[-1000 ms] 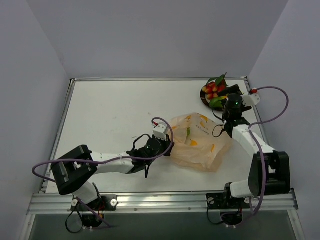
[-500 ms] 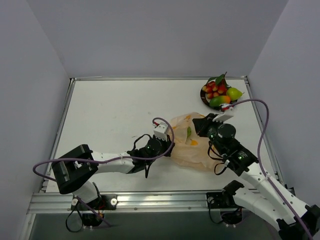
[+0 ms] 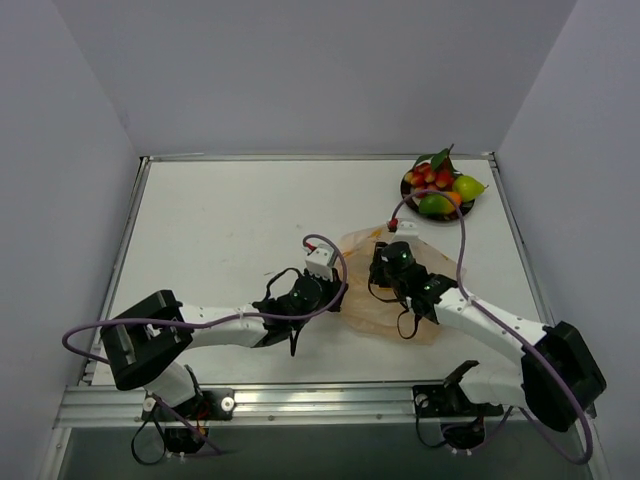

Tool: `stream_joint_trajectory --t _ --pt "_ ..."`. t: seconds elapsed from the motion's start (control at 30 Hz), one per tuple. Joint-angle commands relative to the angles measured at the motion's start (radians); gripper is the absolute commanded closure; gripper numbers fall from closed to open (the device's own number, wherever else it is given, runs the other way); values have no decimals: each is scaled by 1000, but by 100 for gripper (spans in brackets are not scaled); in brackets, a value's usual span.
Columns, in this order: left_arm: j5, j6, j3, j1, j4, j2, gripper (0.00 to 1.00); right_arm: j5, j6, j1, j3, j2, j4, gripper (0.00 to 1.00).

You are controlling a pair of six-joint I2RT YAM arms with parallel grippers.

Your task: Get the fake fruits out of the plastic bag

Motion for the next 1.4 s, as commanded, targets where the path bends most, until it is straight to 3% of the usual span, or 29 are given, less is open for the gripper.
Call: stream_joint_trajectory --t 0.0,0.13,0.3,0.47,0.53,0.57,0.63,0.73,0.87,0.97,1.17,1.37 --pt "-24 20 16 -4 -1 -45 98 96 -37 -4 50 94 112 64" --pt "-33 28 22 -4 -11 -43 98 99 -65 -6 87 201 198 52" --pt "-40 34 21 -4 -18 -40 98 134 -86 -6 135 293 233 51" --pt "-51 38 19 -4 -22 -48 98 172 -92 -6 150 283 212 49" --pt "-59 43 18 -4 -24 -56 98 177 -97 -7 140 264 199 38" --pt "-63 46 16 -4 -27 -62 98 176 -103 -7 135 254 199 28" --pt "-71 48 16 -4 -28 -60 98 160 -123 -13 141 261 199 24" --pt "-64 46 22 -4 -30 -50 98 119 -141 -27 175 312 204 25" --pt "-70 46 22 -1 -36 -53 98 87 -138 -33 224 391 213 36" --pt "-68 43 19 2 -36 -56 98 42 -135 -29 254 408 213 39" --pt "-54 40 22 3 -33 -43 98 24 -155 -41 296 465 242 30" --pt "-54 40 27 5 -34 -36 98 -117 -181 -47 357 568 281 23"
